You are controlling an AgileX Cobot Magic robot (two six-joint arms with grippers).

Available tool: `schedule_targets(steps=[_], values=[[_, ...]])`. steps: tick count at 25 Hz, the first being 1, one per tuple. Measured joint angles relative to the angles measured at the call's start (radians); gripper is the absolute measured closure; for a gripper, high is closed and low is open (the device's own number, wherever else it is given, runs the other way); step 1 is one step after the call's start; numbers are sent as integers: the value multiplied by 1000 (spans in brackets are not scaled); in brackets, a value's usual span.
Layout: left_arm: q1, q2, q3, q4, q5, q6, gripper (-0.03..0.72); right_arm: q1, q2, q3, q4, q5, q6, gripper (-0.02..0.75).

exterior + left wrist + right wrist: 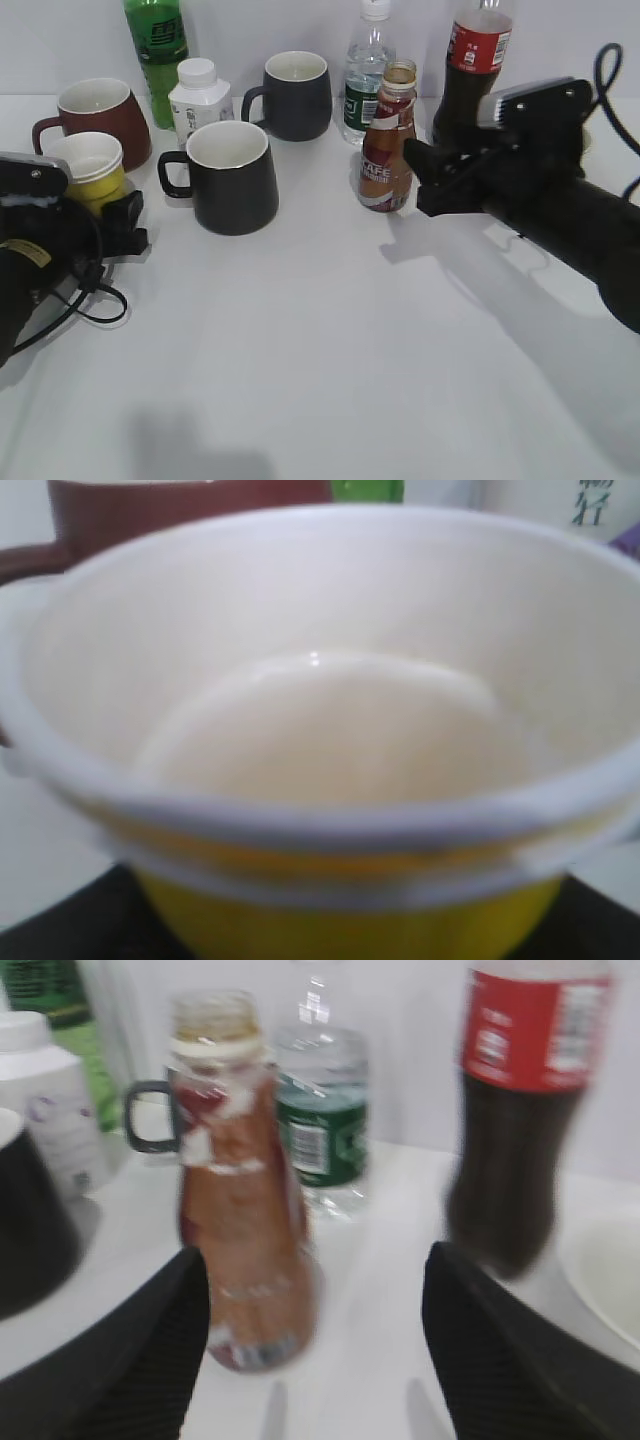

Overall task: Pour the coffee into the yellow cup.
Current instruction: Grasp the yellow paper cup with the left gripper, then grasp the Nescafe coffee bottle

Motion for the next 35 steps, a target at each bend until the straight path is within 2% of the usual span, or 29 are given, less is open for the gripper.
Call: schedule_targets(steps=[3, 5, 8, 11, 15, 25, 31, 35], values=[[0, 5, -5, -4, -4, 0, 218, 0, 37, -51, -35, 30, 3, 237], [0, 8, -8, -10, -5, 0, 237, 0, 52, -73, -81, 33, 4, 237], [0, 8, -8, -11, -5, 0, 241, 0, 68, -88, -137, 37, 16, 230], [0, 8, -8, -11, -5, 0, 243, 0, 91, -94, -166, 38, 37, 192], [0, 8, -8, -11, -5, 0, 243, 0, 129, -126, -171, 64, 45, 141], [-2, -30, 71, 11, -23, -3, 244, 0, 238, -273, -144, 109, 66, 130], [-3, -100, 122, 116, -10, -7, 244, 0, 317, -365, -147, 113, 132, 137], [-3, -143, 164, 194, -11, -8, 244, 4, 346, -397, -148, 124, 137, 204]])
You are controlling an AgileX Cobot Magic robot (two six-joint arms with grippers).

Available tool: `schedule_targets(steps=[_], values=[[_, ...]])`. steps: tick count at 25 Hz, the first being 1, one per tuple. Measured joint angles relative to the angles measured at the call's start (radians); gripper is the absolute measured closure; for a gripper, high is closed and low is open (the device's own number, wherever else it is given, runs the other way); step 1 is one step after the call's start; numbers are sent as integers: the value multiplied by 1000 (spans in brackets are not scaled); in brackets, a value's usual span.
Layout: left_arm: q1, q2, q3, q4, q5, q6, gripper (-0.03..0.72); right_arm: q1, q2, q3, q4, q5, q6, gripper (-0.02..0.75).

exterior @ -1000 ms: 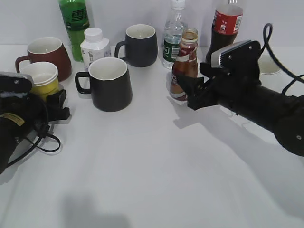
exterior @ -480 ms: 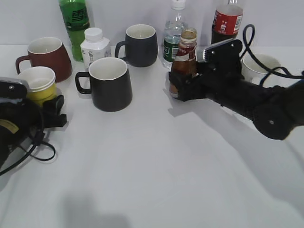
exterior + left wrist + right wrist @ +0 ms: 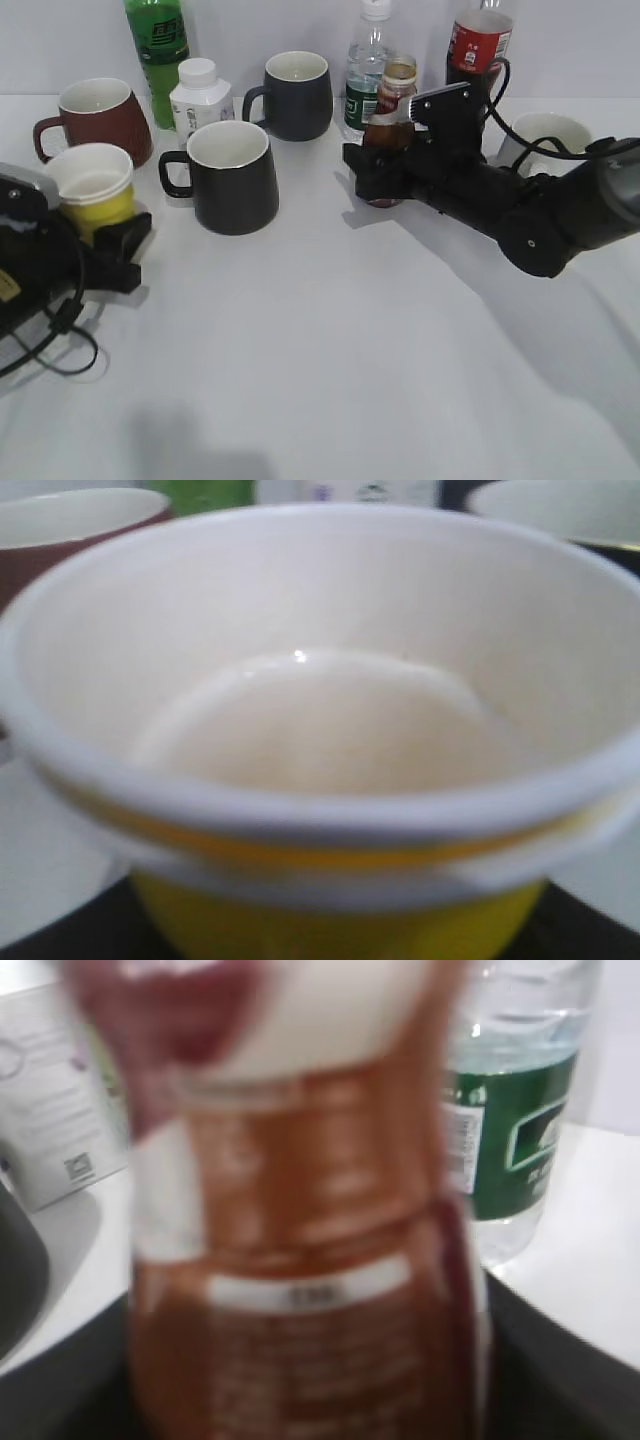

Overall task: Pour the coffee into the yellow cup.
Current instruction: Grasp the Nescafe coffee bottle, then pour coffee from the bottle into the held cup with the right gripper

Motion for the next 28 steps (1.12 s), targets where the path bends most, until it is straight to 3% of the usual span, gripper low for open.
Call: schedule_targets(steps=[2, 9, 14, 22, 28], values=[[0, -14, 21, 47, 1, -5, 244, 0, 4, -5, 0, 0, 0, 234], [0, -33, 42, 300, 2, -100, 244, 0, 4, -5, -6, -1, 0, 234], [-1, -33, 42, 453, 3, -112, 244, 0, -31, 2, -119, 45, -8, 234], [-2, -33, 37, 571, 3, -174, 244, 0, -194, 8, -348, 95, -95, 234], [-31, -33, 26, 579, 3, -191, 244, 0, -251, 8, -498, 126, -141, 234]])
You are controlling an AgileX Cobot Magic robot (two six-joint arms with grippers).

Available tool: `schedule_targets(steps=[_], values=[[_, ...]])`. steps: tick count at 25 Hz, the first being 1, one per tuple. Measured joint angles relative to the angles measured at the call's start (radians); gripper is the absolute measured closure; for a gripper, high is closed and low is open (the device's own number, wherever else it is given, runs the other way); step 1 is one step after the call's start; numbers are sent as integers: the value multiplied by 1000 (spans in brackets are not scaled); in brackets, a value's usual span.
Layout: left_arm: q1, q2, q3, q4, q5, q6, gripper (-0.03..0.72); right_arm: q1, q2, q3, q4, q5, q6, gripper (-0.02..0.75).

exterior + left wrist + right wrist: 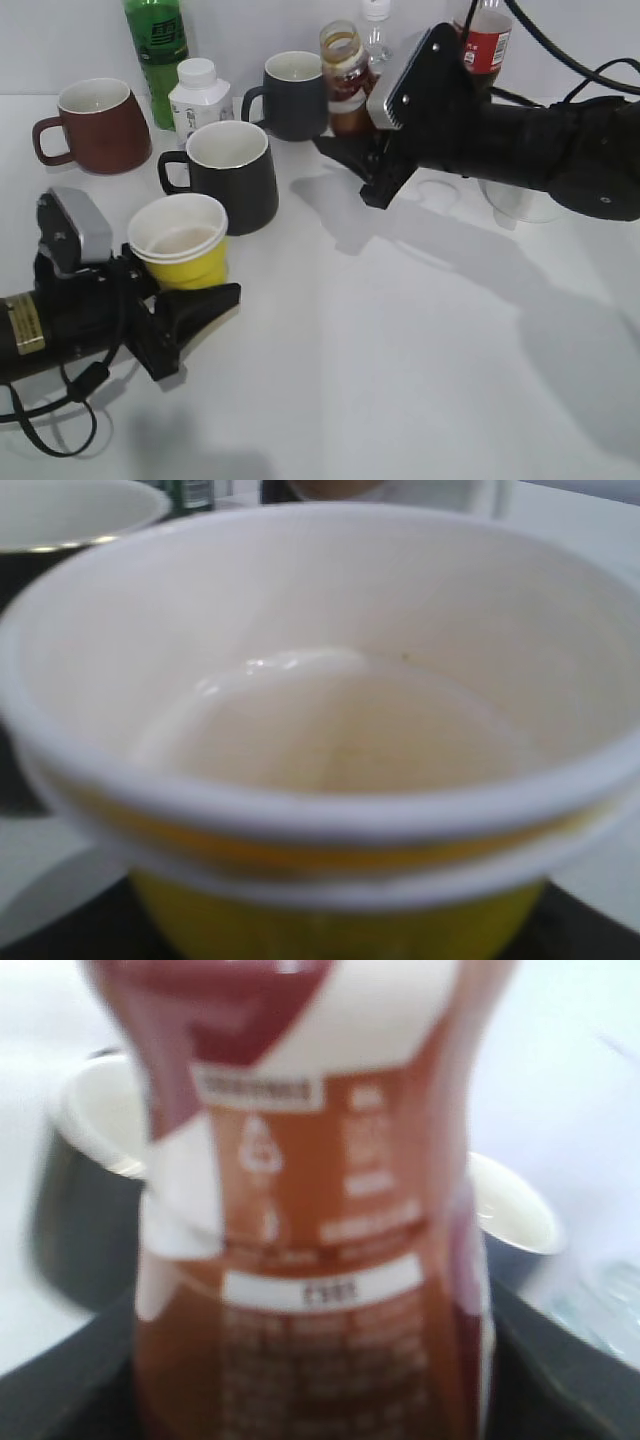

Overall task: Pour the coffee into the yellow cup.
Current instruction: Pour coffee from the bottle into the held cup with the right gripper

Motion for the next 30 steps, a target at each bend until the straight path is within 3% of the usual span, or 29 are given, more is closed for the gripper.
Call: schedule_targets(steps=[12, 30], values=[[-123, -3, -68, -29, 19, -3, 244, 0, -2, 0, -174, 14, -109, 234], [-263, -3, -225, -29, 251, -10, 244, 0, -2, 0, -183, 25, -423, 234]])
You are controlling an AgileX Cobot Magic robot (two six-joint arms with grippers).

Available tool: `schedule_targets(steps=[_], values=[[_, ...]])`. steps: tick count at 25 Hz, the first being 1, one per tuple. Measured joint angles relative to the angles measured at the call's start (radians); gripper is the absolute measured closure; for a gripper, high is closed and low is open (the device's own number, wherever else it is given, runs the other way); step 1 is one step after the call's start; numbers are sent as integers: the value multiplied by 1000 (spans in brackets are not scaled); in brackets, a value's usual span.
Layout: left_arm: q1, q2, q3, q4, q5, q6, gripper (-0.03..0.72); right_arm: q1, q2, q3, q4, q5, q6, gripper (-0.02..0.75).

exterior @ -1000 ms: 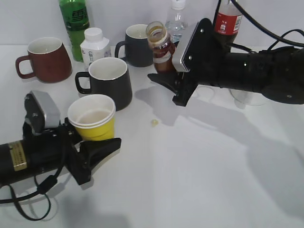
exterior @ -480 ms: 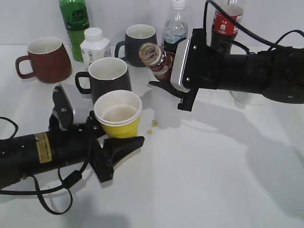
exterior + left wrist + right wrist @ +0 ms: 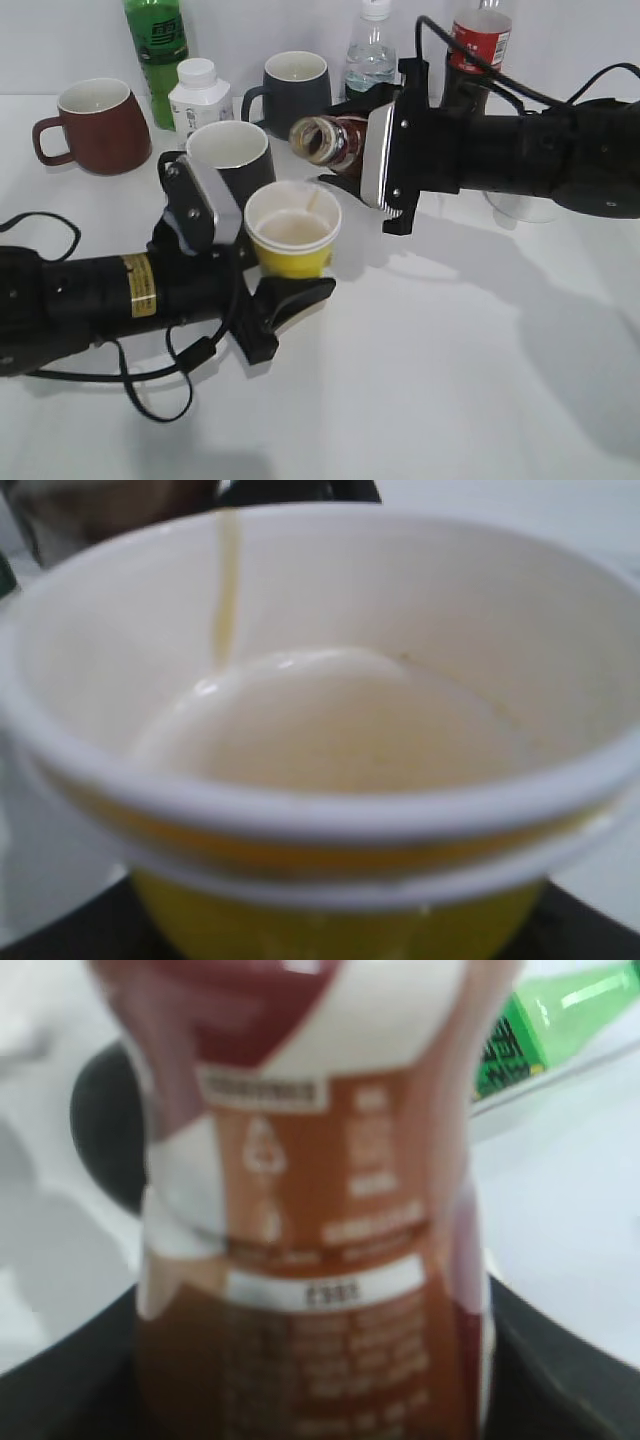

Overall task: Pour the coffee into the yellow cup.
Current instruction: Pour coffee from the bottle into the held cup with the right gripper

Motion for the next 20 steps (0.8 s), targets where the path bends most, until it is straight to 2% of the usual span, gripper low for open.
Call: schedule_targets(steps=[6, 14, 20], values=[[-4, 1, -41, 0, 24, -4, 244, 0, 0, 0, 6, 4, -113, 234], [-4, 1, -43, 1, 31, -4, 244, 0, 0, 0, 81, 7, -283, 234], [-4, 1, -43, 1, 32, -4, 244, 0, 0, 0, 94, 8, -374, 234]])
